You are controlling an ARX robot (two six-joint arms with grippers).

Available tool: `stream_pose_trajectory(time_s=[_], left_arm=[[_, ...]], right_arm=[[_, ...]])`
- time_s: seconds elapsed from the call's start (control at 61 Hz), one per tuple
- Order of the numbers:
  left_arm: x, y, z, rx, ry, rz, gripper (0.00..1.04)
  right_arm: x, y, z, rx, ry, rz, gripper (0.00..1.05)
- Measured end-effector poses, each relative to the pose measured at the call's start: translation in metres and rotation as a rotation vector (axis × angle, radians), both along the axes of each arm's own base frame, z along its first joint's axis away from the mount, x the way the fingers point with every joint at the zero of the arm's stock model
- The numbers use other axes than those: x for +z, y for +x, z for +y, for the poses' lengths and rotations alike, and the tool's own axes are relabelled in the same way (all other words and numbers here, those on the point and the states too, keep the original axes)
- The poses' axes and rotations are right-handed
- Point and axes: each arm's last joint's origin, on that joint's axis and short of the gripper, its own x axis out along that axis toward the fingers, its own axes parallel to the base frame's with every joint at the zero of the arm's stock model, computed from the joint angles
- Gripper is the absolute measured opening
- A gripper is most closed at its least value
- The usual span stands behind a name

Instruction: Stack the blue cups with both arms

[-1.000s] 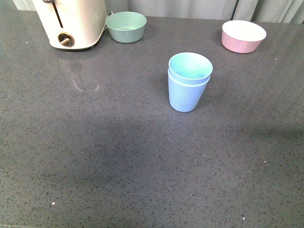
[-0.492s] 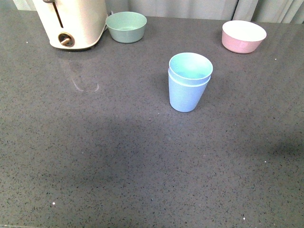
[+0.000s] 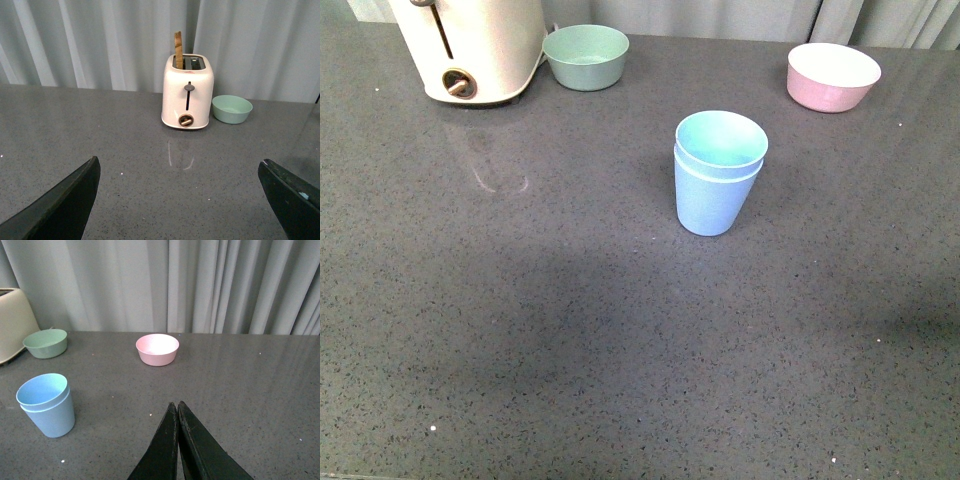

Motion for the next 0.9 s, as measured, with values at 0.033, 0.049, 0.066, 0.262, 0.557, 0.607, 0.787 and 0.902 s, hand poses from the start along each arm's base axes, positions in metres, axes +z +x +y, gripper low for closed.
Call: stream_pose_trajectory(time_s=[0.033,0.049,0.066,0.262,0.557,0.607,0.787,0.902], left_arm=[[0.0,0.0,0.0,0.0,0.0,0.0,0.96],[0.0,0.0,0.0,0.0,0.0,0.0,0.96],[0.0,0.0,0.0,0.0,0.0,0.0,0.96],[0.0,0.0,0.0,0.0,0.0,0.0,0.96],[0.0,0.0,0.0,0.0,0.0,0.0,0.96],[0.0,0.0,0.0,0.0,0.0,0.0,0.96],[0.0,0.0,0.0,0.0,0.0,0.0,0.96],[0.0,0.0,0.0,0.0,0.0,0.0,0.96]], right_arm=[[0.0,0.0,0.0,0.0,0.0,0.0,0.02],[0.0,-0.001,0.0,0.0,0.0,0.0,0.02],[0.0,-0.002,0.0,0.0,0.0,0.002,0.02],[-0.003,-0.012,0.0,0.0,0.0,0.006,0.02],[-0.003,-0.012,0.0,0.0,0.0,0.005,0.28],[-0.003,-0.012,0.0,0.0,0.0,0.005,0.37],[-0.003,-0.012,0.0,0.0,0.0,0.004,0.68],[-0.003,-0.012,0.0,0.0,0.0,0.005,0.97]])
